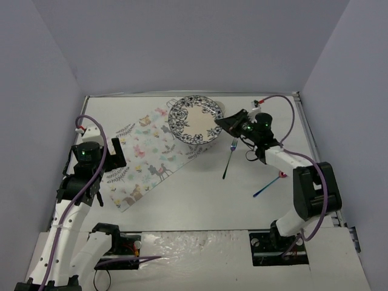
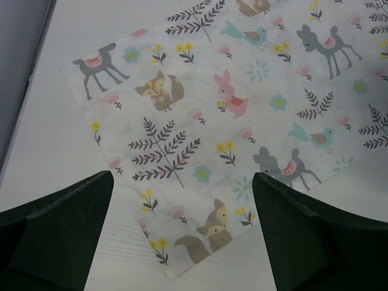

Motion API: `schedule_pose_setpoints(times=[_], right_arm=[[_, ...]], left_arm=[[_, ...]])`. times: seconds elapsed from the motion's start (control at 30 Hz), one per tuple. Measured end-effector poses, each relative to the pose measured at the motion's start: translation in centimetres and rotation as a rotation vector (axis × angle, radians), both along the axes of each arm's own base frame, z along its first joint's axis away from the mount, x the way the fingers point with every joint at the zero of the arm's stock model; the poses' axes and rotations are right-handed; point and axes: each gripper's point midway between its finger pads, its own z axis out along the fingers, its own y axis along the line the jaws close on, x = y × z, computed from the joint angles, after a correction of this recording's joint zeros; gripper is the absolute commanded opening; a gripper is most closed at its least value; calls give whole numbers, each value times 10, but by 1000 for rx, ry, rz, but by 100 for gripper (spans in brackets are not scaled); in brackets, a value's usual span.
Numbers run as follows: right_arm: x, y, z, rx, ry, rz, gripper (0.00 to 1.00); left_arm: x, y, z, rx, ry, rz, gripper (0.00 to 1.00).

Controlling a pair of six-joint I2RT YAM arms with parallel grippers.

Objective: Set the dinner table for one person

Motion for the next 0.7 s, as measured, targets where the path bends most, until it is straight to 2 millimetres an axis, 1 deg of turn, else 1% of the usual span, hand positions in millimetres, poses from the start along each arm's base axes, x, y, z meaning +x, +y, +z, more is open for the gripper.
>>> schedule_pose_setpoints(times=[0.1,0.17,0.23,0.33,0.4,0.5,0.63,0.7], right_arm=[[-5,53,-8,-15,9,103,0],[-11,86,-20,-26,28,170,0],[-18,113,-35,-39,50,223,0],[-22,146,-62,-61,85,276,0],[-24,159,-80,-81,110,290,0],[-24,175,-104,-104,138,307,0],[-21,185,-126,-120,157,308,0],[-17,188,-132,-124,160,304,0]], left_arm=[[-1,1,2,1,-9,4,97],[-1,1,2,2,-11,6,97],[-1,2,3,4,-12,9,97],[-1,3,3,5,-13,11,97],[-1,3,3,7,-15,15,97],[-2,4,4,10,-16,20,97],[-2,5,4,12,-17,23,97],[-2,5,4,12,-17,23,97]])
